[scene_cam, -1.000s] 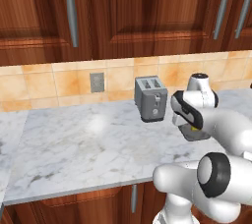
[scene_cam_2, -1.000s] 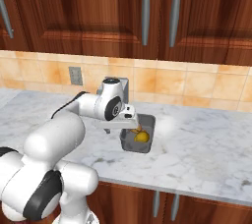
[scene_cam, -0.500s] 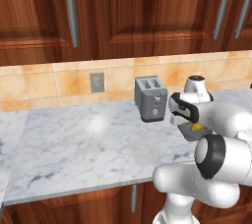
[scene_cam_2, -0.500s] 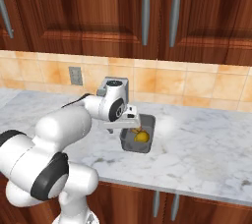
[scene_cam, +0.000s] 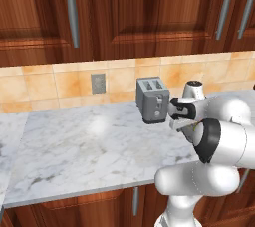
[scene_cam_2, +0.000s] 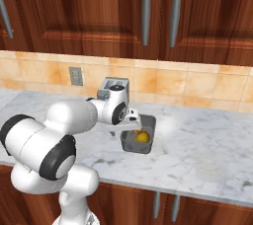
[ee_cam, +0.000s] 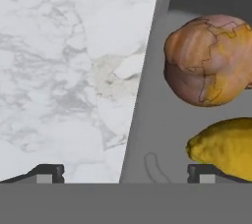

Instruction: Place the tupperware on the top shelf of the fridge. Make space for the tupperware among the existing items by rearranging them on the shelves if needed. Close the fridge door when finished.

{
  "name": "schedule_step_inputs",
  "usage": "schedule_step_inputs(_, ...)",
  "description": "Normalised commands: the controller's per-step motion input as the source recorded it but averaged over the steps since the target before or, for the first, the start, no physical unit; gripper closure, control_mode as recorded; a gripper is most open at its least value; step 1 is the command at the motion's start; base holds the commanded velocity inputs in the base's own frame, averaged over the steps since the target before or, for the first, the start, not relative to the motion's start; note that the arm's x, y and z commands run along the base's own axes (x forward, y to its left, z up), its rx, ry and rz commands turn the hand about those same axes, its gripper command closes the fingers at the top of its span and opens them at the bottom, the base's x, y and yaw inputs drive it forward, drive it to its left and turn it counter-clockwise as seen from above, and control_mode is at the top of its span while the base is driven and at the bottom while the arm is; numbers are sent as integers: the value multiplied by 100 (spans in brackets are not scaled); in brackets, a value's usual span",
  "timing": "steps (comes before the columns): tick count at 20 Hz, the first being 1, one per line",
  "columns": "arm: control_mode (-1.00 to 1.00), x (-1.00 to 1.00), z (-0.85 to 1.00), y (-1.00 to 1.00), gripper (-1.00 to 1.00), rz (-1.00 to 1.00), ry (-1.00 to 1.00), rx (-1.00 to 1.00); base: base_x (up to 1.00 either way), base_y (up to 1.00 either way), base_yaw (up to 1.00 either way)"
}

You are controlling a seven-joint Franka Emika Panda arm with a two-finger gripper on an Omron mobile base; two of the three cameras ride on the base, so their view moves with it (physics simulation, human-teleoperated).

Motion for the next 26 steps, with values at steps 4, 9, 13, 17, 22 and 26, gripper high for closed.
schedule_step_inputs(4,-100,18,-26,0,-100,2,0,0,0,0,0)
schedule_step_inputs(9,-100,18,-27,-2,-100,2,0,0,0,0,0)
schedule_step_inputs(13,-100,17,-26,-3,-100,2,0,0,0,0,0)
schedule_step_inputs(17,-100,8,-8,0,100,1,-4,0,0,0,0)
schedule_step_inputs(22,-100,1,-2,0,100,0,-3,0,0,0,0)
schedule_step_inputs(26,-100,0,0,0,100,1,0,0,0,0,0)
